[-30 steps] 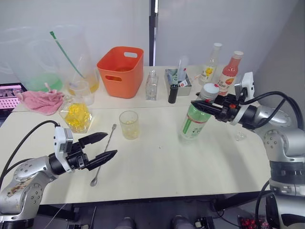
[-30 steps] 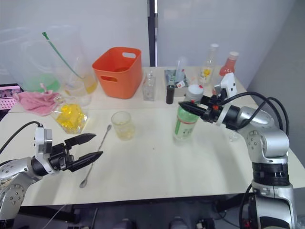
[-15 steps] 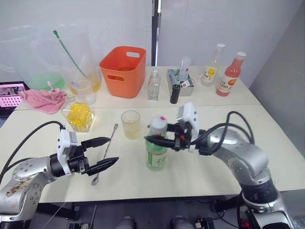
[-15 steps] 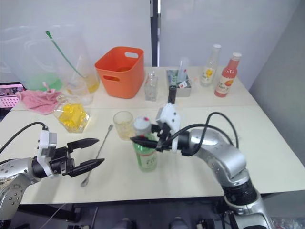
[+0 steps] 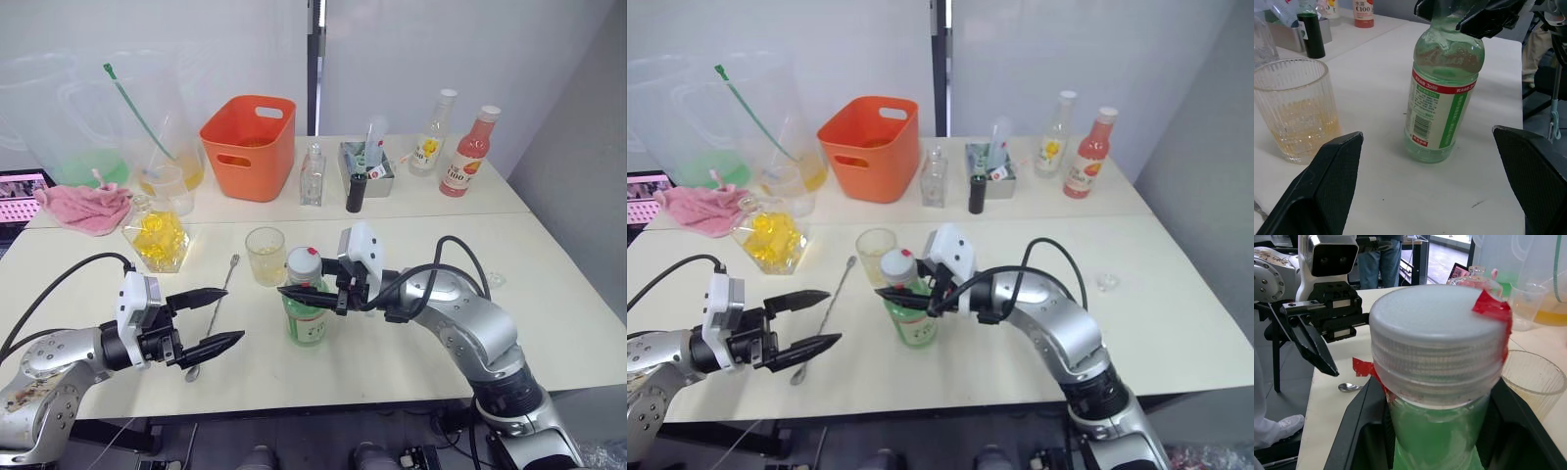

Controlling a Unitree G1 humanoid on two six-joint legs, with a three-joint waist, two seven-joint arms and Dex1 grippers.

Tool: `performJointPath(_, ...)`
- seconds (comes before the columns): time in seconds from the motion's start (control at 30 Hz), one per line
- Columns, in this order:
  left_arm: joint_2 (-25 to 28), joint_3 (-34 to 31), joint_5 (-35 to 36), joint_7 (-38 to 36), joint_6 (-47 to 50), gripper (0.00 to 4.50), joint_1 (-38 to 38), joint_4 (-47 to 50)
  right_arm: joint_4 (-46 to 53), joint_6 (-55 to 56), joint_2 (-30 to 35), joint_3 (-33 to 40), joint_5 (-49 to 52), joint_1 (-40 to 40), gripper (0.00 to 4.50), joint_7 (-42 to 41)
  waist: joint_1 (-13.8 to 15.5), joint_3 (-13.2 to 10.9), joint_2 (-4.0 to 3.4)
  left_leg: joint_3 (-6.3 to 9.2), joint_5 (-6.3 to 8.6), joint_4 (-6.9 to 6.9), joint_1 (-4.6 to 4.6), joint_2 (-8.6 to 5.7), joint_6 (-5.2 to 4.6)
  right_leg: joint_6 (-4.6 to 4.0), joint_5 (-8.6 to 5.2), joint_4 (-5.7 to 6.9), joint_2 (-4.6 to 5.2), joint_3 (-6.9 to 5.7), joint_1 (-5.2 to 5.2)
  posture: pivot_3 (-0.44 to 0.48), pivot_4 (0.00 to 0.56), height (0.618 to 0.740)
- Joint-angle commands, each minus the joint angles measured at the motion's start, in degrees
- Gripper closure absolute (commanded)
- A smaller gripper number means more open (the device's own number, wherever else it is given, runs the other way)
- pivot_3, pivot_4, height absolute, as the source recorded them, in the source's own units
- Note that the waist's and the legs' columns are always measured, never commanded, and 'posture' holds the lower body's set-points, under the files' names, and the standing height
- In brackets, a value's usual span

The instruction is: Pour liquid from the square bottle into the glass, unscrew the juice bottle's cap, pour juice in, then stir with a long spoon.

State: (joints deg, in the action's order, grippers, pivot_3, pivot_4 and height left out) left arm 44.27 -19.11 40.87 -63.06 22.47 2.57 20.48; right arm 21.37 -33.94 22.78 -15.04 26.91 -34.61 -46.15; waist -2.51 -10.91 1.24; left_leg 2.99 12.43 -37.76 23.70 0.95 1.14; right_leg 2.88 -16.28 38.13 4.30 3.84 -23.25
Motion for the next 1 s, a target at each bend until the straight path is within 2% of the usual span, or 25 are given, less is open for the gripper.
performJointPath(0.03,0.9,-2.1,-0.1,0.7,-1.3,0.00,-0.9,1.3,-0.5,3.5,0.3,0.3,-1.2,0.2,3.04,-1.5,0.0,0.0,0.01,0.00,0.00,0.00,-0.03,0.00,0.00,0.00,0.00,0.00,0.00,0.00,0.03,0.000,0.150,0.740)
performJointPath(0.1,1.1,-2.7,-0.1,1.3,-1.4,0.00,-1.9,0.7,-0.6,3.6,0.9,1.2,-0.6,0.8,2.04,-2.7,0.1,0.0,0.02,-0.01,0.00,0.00,-0.09,0.00,0.00,0.00,0.00,-0.01,0.00,0.00,0.08,0.000,0.150,0.740)
performJointPath(0.3,1.0,-2.9,3.2,1.9,1.9,0.00,-2.3,1.7,-1.1,3.0,3.2,5.5,3.6,0.3,0.03,-7.3,0.1,0.0,0.04,-0.02,0.00,0.00,-0.13,0.00,0.00,0.00,0.00,-0.01,0.01,0.00,0.11,0.000,0.150,0.740)
performJointPath(0.53,0.8,-2.6,2.7,2.4,1.4,0.00,-2.6,1.5,-8.3,3.8,14.6,12.6,8.2,0.4,0.03,-21.8,0.3,0.0,0.05,-0.02,0.00,-0.01,-0.14,-0.02,0.00,0.00,0.00,-0.05,0.02,0.00,0.16,0.000,0.150,0.740)
performJointPath(0.67,1.0,-2.4,2.2,2.0,1.0,0.00,-2.3,1.2,-12.1,6.7,18.3,12.4,8.0,-1.9,0.03,-30.3,0.0,0.0,0.05,-0.03,0.00,0.00,-0.14,0.00,0.00,0.00,0.00,-0.05,0.00,0.00,0.15,0.000,0.150,0.740)
performJointPath(0.77,1.0,-2.1,2.0,1.9,0.9,0.00,-2.3,1.2,-15.7,10.3,18.1,10.8,6.3,-4.5,0.03,-34.5,-0.2,0.0,0.06,-0.06,0.00,0.00,-0.21,0.06,-0.01,0.00,0.00,-0.05,-0.05,0.00,0.14,0.000,0.150,0.740)
performJointPath(0.9,1.4,-1.7,2.1,1.8,1.1,0.00,-2.3,2.1,-26.2,16.7,14.7,4.5,4.8,-13.1,0.03,-45.2,-0.3,0.0,0.06,-0.10,0.00,0.00,-0.28,0.07,0.00,0.00,0.00,-0.04,-0.06,0.01,0.16,0.000,0.150,0.740)
performJointPath(1.0,1.6,-2.3,2.2,2.1,1.3,0.00,-2.3,2.2,-33.5,21.5,13.5,0.2,5.7,-18.6,0.03,-46.3,0.0,0.0,0.06,-0.08,0.00,0.00,-0.26,0.06,0.00,-0.01,0.01,-0.02,-0.02,0.00,0.15,0.000,0.150,0.740)
